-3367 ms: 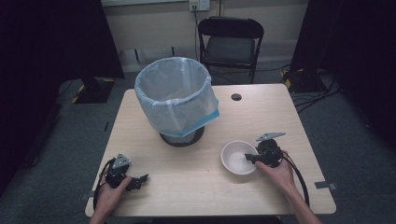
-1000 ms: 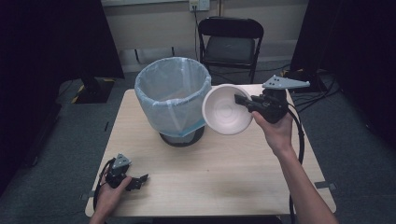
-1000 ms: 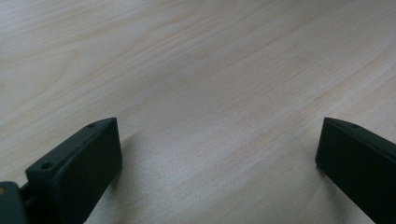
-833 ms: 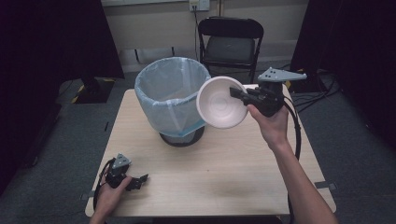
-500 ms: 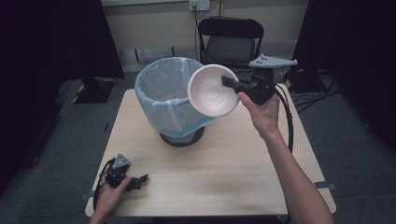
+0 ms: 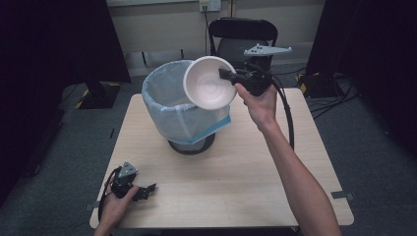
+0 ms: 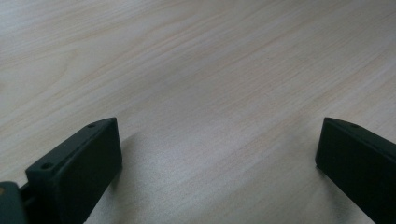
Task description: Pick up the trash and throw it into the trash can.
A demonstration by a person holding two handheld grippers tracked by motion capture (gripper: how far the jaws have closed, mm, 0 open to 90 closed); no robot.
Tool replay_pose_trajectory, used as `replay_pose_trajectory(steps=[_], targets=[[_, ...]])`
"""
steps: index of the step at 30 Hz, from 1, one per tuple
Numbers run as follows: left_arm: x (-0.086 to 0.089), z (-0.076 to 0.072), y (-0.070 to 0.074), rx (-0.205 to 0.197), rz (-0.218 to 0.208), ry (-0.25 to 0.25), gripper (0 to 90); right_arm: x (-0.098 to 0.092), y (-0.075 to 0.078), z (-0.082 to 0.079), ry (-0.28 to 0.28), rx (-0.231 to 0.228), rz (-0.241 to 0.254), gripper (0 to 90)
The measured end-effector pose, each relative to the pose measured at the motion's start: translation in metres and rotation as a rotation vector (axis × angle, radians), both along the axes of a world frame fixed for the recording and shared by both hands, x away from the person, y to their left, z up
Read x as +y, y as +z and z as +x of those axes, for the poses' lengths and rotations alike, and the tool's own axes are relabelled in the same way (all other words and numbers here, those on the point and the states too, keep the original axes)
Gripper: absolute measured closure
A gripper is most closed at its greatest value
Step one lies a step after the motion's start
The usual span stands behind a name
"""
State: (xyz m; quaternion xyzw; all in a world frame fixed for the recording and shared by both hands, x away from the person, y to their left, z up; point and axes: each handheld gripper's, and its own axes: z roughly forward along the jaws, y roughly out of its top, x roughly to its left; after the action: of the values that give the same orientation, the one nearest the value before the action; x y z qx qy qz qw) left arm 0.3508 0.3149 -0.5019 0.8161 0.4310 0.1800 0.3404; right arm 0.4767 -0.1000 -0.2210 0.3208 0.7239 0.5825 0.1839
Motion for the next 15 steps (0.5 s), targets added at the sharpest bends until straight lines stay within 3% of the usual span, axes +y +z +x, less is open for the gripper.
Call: replay_pose_trajectory(steps=[13, 15], targets=[[0.0, 0.0, 0.0, 0.0, 0.0, 0.0, 0.0, 0.038, -0.002, 0.037, 0.004, 0.025, -0.004, 86.6], [0.0, 0.0, 0.0, 0.0, 0.001, 0.0, 0.0, 0.045, -0.006, 0.045, -0.006, 0.042, -0.026, 86.7]])
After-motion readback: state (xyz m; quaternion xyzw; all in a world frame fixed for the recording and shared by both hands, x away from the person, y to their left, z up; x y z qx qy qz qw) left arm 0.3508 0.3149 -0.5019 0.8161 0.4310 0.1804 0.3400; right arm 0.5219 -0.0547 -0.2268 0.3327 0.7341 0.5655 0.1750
